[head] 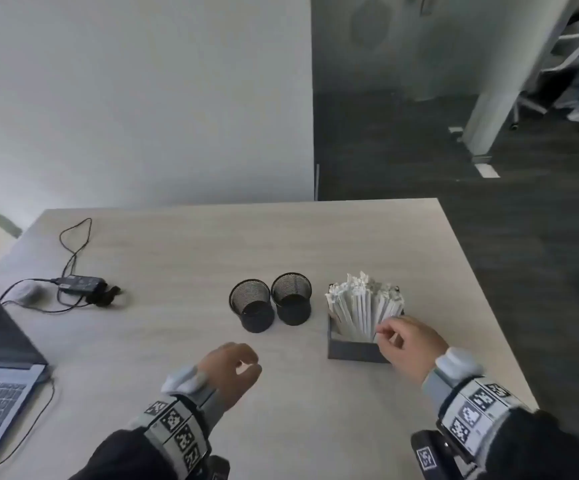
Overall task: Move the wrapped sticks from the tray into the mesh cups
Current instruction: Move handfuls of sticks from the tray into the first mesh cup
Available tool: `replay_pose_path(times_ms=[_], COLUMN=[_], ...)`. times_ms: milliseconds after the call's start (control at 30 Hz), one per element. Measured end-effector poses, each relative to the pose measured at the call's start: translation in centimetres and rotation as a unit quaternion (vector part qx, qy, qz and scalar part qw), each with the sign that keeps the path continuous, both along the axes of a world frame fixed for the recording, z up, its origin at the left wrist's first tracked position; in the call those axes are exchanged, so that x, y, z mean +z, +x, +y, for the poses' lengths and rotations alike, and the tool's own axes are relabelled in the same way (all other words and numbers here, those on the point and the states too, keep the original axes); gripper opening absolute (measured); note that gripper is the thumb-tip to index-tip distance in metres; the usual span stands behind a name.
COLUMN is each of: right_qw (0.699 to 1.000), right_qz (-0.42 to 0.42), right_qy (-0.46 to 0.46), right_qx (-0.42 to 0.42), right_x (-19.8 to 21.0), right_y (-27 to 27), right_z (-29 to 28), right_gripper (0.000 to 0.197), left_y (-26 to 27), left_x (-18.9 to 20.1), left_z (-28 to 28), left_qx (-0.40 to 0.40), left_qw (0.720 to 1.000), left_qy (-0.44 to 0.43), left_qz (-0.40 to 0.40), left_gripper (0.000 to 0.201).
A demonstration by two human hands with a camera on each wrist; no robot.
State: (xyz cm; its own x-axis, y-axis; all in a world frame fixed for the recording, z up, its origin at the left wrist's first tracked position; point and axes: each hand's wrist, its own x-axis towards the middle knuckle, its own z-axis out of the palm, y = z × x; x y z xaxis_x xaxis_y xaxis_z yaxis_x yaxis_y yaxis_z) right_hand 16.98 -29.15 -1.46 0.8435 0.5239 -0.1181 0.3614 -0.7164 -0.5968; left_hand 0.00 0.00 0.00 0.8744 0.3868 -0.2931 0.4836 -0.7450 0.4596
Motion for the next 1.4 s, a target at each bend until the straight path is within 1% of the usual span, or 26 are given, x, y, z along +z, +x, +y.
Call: replay_pose_path(times_ms=[33, 67, 100, 133, 167, 267, 367, 433, 467, 533, 600, 700, 767, 833, 967, 1067, 1200, 1300, 1333, 1400], right_qw=[1.000, 1.000, 0.999, 0.999, 0.999, 0.999, 0.993, 0.989, 0.988, 0.985, 0.984, 0.991, 0.994, 0.994, 0.989, 0.987, 0.988, 0.989, 0.989, 0.989], right_qz=[0.006, 0.016, 0.024, 0.034, 0.040, 0.039, 0.025, 0.010, -0.001, -0.004, 0.007, 0.013, 0.025, 0.039, 0.062, 0.063, 0.047, 0.064, 0.070, 0.082], right_qy=[-0.003, -0.012, -0.021, -0.028, -0.031, -0.015, 0.015, 0.024, 0.026, 0.032, 0.030, -0.010, -0.045, -0.069, -0.113, -0.139, -0.144, -0.132, -0.127, -0.121], right_qx=[0.000, -0.004, 0.000, 0.009, 0.014, -0.026, -0.116, -0.146, -0.154, -0.171, -0.176, -0.134, -0.097, -0.080, -0.068, -0.042, 0.004, -0.008, -0.017, -0.016], right_x=[-0.1, -0.2, -0.4, -0.3, -0.5, -1.5, -2.6, -3.2, -3.5, -3.9, -4.1, -3.9, -3.6, -3.3, -3.4, -2.8, -2.3, -2.2, -2.3, -2.5], right_y=[0.3, 1.0, 1.5, 1.5, 1.5, 2.0, 1.7, 1.4, 1.5, 1.7, 1.8, 1.5, 1.4, 1.5, 2.2, 2.4, 2.8, 2.9, 2.9, 2.8], right_z=[0.5, 0.7, 1.2, 2.1, 2.9, 4.5, 5.3, 5.2, 5.3, 5.3, 5.4, 5.4, 5.5, 5.7, 6.4, 6.9, 7.3, 7.2, 7.2, 7.1], right_gripper=[0.007, 0.004, 0.004, 0.008, 0.011, 0.022, 0.032, 0.041, 0.046, 0.054, 0.058, 0.062, 0.056, 0.048, 0.049, 0.046, 0.037, 0.026, 0.024, 0.028], left_y=[0.9, 2.3, 3.8, 4.9, 5.9, 9.8, 12.9, 14.4, 15.1, 16.0, 16.2, 15.6, 14.8, 14.0, 12.9, 12.3, 11.7, 11.3, 11.3, 11.2], left_x=[0.0, -0.2, -0.4, 0.1, 0.2, -0.5, -1.3, -1.4, -1.6, -2.1, -2.3, -2.4, -2.4, -2.5, -2.9, -3.4, -3.9, -3.9, -3.9, -3.9], left_z=[-0.1, -0.4, -0.4, -0.5, -0.6, -0.5, 0.0, 0.4, 0.7, 1.0, 1.1, 0.8, 0.3, -0.1, -1.1, -1.8, -2.0, -2.0, -2.0, -2.0], left_qx=[0.000, 0.002, -0.001, 0.000, -0.002, -0.029, -0.049, -0.071, -0.083, -0.104, -0.124, -0.155, -0.170, -0.171, -0.172, -0.167, -0.148, -0.144, -0.148, -0.153], left_qw=[1.000, 0.999, 0.999, 0.999, 0.998, 0.996, 0.993, 0.987, 0.983, 0.976, 0.971, 0.968, 0.968, 0.969, 0.971, 0.974, 0.981, 0.983, 0.982, 0.981], left_qy=[0.000, 0.008, 0.010, 0.017, 0.032, 0.078, 0.103, 0.124, 0.133, 0.147, 0.162, 0.184, 0.181, 0.172, 0.158, 0.144, 0.111, 0.099, 0.101, 0.104], left_qz=[-0.026, -0.038, -0.042, -0.048, -0.047, -0.026, 0.017, 0.072, 0.095, 0.122, 0.121, 0.070, 0.046, 0.041, 0.050, 0.053, 0.051, 0.051, 0.053, 0.058], left_gripper=[0.008, 0.017, 0.033, 0.044, 0.050, 0.069, 0.096, 0.110, 0.114, 0.115, 0.111, 0.103, 0.102, 0.102, 0.105, 0.107, 0.108, 0.109, 0.109, 0.110])
